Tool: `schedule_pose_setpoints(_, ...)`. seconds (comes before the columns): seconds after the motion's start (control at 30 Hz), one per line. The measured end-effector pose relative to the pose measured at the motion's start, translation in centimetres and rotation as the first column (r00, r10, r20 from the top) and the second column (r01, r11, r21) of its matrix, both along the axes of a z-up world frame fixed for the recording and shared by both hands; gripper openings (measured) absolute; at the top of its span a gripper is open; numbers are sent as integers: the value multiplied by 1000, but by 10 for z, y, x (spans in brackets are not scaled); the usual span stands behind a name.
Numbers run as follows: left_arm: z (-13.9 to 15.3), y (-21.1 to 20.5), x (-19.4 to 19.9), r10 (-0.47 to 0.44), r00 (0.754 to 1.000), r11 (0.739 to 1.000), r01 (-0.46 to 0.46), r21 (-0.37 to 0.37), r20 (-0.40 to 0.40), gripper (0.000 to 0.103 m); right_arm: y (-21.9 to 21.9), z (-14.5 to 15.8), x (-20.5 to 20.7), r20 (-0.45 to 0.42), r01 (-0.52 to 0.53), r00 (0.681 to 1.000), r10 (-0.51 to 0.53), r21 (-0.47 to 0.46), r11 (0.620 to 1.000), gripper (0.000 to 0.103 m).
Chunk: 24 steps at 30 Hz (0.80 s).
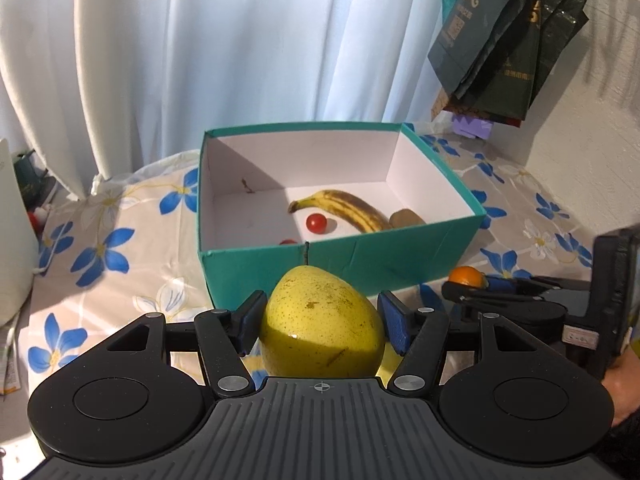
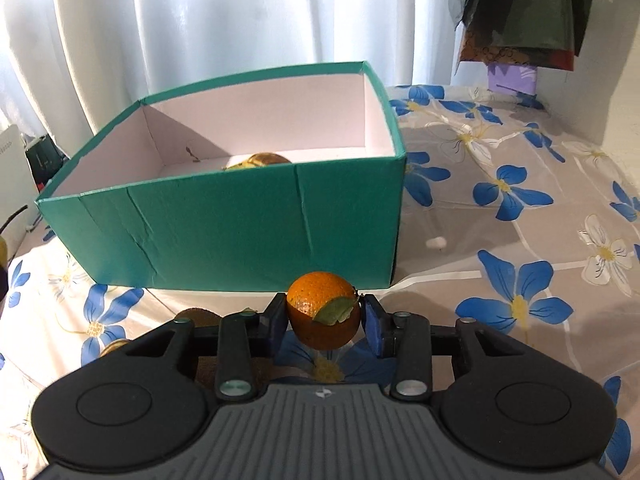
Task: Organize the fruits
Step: 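Lower the pear into the teal box and open the left gripper while the right gripper carries the mandarin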
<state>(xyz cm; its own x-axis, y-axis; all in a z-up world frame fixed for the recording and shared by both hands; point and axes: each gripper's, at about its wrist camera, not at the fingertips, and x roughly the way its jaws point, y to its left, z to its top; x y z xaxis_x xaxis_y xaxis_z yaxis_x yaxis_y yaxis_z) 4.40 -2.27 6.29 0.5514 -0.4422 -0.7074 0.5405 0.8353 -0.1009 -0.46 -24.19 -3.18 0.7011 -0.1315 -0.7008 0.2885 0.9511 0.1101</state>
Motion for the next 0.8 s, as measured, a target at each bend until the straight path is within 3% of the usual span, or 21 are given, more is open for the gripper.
schedule_pose_setpoints(0.33, 38, -31, 48, 56, 989, 998, -53, -20, 137, 66, -2, 38, -50, 108, 48, 993, -50, 24, 999, 39)
schedule_pose_setpoints(0.57, 10, -56, 93, 157, 979, 985, -165, 53, 131, 66, -2, 45, -71, 118, 84, 989, -86, 21, 996, 39)
schedule_pose_setpoints(0.8, -18, -72, 110, 168, 978, 979, -180, 100, 123, 66, -2, 48, -89, 125, 131, 983, -132, 17, 991, 39)
